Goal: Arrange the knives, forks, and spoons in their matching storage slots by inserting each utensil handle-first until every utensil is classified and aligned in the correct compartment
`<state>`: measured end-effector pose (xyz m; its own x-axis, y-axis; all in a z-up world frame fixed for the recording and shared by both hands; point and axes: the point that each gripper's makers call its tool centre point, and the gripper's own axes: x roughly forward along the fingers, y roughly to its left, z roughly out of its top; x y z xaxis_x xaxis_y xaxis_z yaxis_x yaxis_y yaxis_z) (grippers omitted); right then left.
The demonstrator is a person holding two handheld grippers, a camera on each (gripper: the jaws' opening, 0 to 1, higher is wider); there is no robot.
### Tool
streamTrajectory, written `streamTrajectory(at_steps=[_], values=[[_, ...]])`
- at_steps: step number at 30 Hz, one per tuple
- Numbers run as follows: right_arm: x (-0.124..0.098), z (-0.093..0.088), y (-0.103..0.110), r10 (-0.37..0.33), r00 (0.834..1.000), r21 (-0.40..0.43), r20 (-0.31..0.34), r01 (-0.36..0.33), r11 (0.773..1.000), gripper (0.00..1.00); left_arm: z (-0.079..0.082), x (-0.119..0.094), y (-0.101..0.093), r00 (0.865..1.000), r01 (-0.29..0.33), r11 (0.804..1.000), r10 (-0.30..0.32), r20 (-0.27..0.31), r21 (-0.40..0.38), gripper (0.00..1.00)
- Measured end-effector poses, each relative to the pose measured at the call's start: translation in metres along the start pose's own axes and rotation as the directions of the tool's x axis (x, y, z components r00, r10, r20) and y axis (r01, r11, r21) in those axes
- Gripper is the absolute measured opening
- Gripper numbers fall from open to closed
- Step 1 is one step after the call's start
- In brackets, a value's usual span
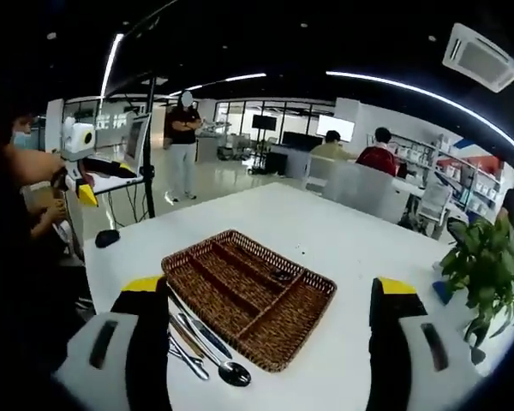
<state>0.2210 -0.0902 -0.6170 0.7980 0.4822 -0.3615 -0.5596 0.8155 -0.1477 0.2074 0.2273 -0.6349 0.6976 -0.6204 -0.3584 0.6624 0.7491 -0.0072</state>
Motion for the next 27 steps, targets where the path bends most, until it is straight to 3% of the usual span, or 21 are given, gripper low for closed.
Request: streamTrajectory(at_steps=[3, 14, 27], values=[[-0.007, -0.009, 0.004, 0.013, 0.999, 0.0, -0.036, -0.013, 1.0, 0.99, -0.001, -0.004, -0.001, 1.0, -0.004, 1.0, 0.004, 0.0, -0.007, 1.0], [-0.033, -0.032, 0.01, -0.006, 0.999, 0.011, -0.036, 0.007, 1.0, 0.99, -0.013, -0.027, -0.001, 0.999, -0.032, 0.999, 0.031, -0.03, -0.006, 1.0], [-0.041, -0.031, -0.001, -0.021, 1.0, -0.008, -0.02, 0.021, 1.0, 0.99, -0.014, -0.028, -0.007, 0.999, -0.042, 0.999, 0.042, -0.022, 0.012, 1.0]])
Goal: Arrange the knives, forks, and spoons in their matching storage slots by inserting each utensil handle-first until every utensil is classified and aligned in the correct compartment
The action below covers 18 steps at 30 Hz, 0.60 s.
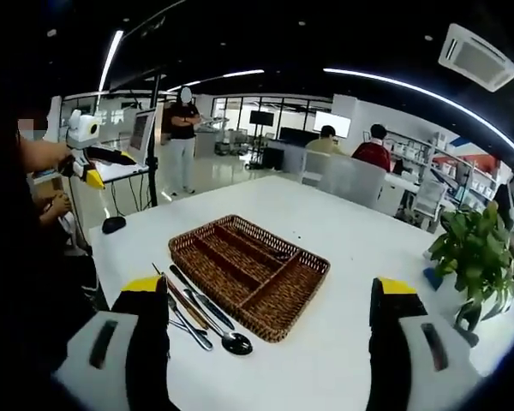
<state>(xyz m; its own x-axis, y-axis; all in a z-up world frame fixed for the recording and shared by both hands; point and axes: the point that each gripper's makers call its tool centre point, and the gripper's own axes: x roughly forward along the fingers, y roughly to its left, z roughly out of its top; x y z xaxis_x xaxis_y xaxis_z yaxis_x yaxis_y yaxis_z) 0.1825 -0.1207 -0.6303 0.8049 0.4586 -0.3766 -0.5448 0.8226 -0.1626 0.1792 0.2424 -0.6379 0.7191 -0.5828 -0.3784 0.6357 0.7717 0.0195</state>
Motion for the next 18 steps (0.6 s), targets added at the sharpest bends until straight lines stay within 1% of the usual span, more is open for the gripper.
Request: streamTrajectory(at_steps=[6, 14, 18], values=[[-0.0018, -0.0042, 0.0031, 0.001, 1.0, 0.009, -0.003, -0.001, 1.0, 0.99, 0.0002, 0.0011, -0.0026, 1.0, -0.003, 1.0, 0.003, 0.001, -0.003, 1.0], [-0.0024, -0.0029, 0.0051, 0.003, 1.0, 0.006, 0.001, -0.003, 1.0, 0.99, -0.0003, -0.0006, -0.005, 1.0, -0.006, 1.0, 0.006, -0.004, -0.005, 1.0], [-0.0022, -0.0045, 0.0056, 0.004, 1.0, 0.01, 0.0, -0.004, 1.0, 0.99, 0.0015, 0.0025, -0.005, 1.0, 0.002, 1.0, -0.002, -0.009, 0.005, 1.0]])
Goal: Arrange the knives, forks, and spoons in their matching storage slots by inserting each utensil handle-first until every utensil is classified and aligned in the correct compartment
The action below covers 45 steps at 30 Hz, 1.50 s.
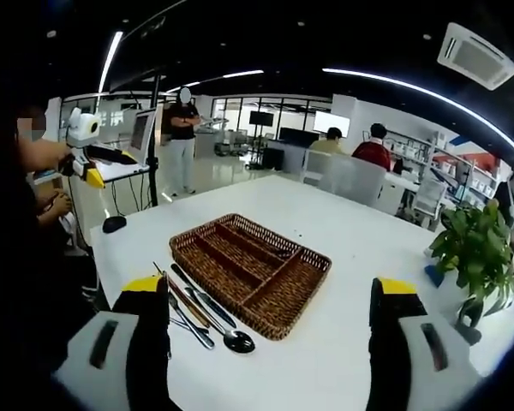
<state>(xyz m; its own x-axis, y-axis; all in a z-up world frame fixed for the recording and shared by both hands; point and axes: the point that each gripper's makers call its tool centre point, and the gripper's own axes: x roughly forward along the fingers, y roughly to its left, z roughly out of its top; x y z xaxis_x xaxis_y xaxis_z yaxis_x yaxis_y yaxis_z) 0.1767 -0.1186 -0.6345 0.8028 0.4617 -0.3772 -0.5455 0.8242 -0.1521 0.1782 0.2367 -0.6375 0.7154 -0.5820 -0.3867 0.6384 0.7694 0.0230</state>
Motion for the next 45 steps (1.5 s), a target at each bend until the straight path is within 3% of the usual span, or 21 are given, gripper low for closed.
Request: streamTrajectory(at_steps=[16, 23, 30, 34, 36, 43, 45], values=[[-0.012, -0.009, -0.009, -0.013, 1.0, 0.021, -0.005, 0.013, 1.0, 0.99, 0.017, 0.036, -0.025, 0.995, 0.096, 0.992, -0.093, -0.037, 0.086, 0.98], [-0.018, -0.011, -0.024, 0.018, 1.0, 0.006, -0.025, -0.018, 1.0, 0.99, 0.033, 0.066, -0.049, 0.987, 0.155, 0.972, -0.145, -0.068, 0.178, 0.99], [-0.02, -0.024, -0.046, 0.06, 0.997, 0.008, -0.055, -0.06, 0.998, 0.99, 0.025, 0.092, -0.078, 0.974, 0.202, 0.949, -0.168, -0.154, 0.242, 0.99], [-0.023, -0.026, -0.055, 0.087, 0.996, 0.037, -0.038, -0.085, 0.996, 0.99, 0.036, 0.107, -0.1, 0.971, 0.213, 0.95, -0.18, -0.156, 0.229, 0.99], [-0.023, -0.025, -0.056, 0.109, 0.994, 0.011, -0.017, -0.109, 0.994, 0.99, 0.042, 0.114, -0.109, 0.968, 0.229, 0.934, -0.189, -0.165, 0.276, 0.99], [-0.025, -0.024, -0.068, 0.124, 0.992, 0.031, -0.003, -0.124, 0.992, 0.99, 0.06, 0.135, -0.115, 0.964, 0.248, 0.915, -0.202, -0.171, 0.319, 0.99], [-0.022, -0.025, -0.072, 0.124, 0.992, 0.035, 0.002, -0.124, 0.992, 0.99, 0.059, 0.144, -0.113, 0.963, 0.253, 0.91, -0.203, -0.176, 0.33, 0.99]])
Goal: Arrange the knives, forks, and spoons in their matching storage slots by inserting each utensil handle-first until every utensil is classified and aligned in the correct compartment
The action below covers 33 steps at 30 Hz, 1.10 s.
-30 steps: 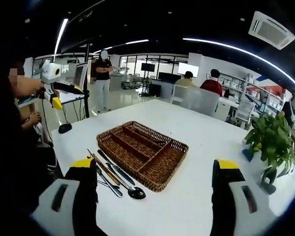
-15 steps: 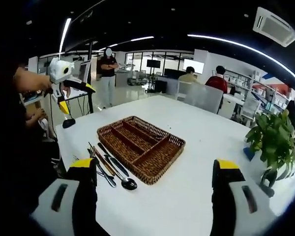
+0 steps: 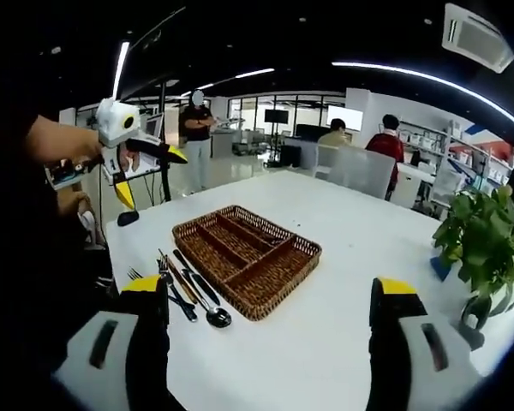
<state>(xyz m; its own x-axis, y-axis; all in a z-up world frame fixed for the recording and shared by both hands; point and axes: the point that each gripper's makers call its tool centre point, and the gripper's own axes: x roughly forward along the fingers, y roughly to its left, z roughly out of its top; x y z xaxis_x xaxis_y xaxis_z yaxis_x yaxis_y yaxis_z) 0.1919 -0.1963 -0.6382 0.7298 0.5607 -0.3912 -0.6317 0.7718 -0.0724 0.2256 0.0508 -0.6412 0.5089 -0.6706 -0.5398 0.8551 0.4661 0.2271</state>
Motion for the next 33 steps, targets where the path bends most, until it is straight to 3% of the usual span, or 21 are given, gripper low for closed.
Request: streamTrajectory(at_steps=[5, 13, 18, 27, 33], values=[[0.001, -0.005, -0.011, -0.022, 1.0, 0.005, -0.009, 0.022, 1.0, 0.99, 0.0, 0.019, -0.003, 0.999, 0.031, 0.999, -0.031, -0.016, 0.011, 0.98], [0.002, -0.01, -0.014, -0.016, 1.0, 0.034, 0.001, 0.016, 0.999, 0.99, 0.0, 0.044, -0.024, 0.996, 0.092, 0.992, -0.09, -0.029, 0.091, 0.93], [0.0, -0.01, -0.016, -0.021, 1.0, 0.045, 0.018, 0.02, 0.999, 0.99, -0.01, 0.057, -0.033, 0.99, 0.126, 0.985, -0.118, -0.072, 0.119, 0.9], [-0.009, -0.02, -0.021, -0.042, 0.999, 0.068, 0.014, 0.04, 0.997, 0.98, -0.028, 0.081, -0.049, 0.977, 0.187, 0.978, -0.176, -0.116, 0.095, 0.85], [-0.012, -0.026, -0.024, -0.052, 0.999, 0.082, 0.008, 0.051, 0.995, 0.97, -0.047, 0.094, -0.063, 0.961, 0.24, 0.964, -0.22, -0.166, 0.113, 0.8]])
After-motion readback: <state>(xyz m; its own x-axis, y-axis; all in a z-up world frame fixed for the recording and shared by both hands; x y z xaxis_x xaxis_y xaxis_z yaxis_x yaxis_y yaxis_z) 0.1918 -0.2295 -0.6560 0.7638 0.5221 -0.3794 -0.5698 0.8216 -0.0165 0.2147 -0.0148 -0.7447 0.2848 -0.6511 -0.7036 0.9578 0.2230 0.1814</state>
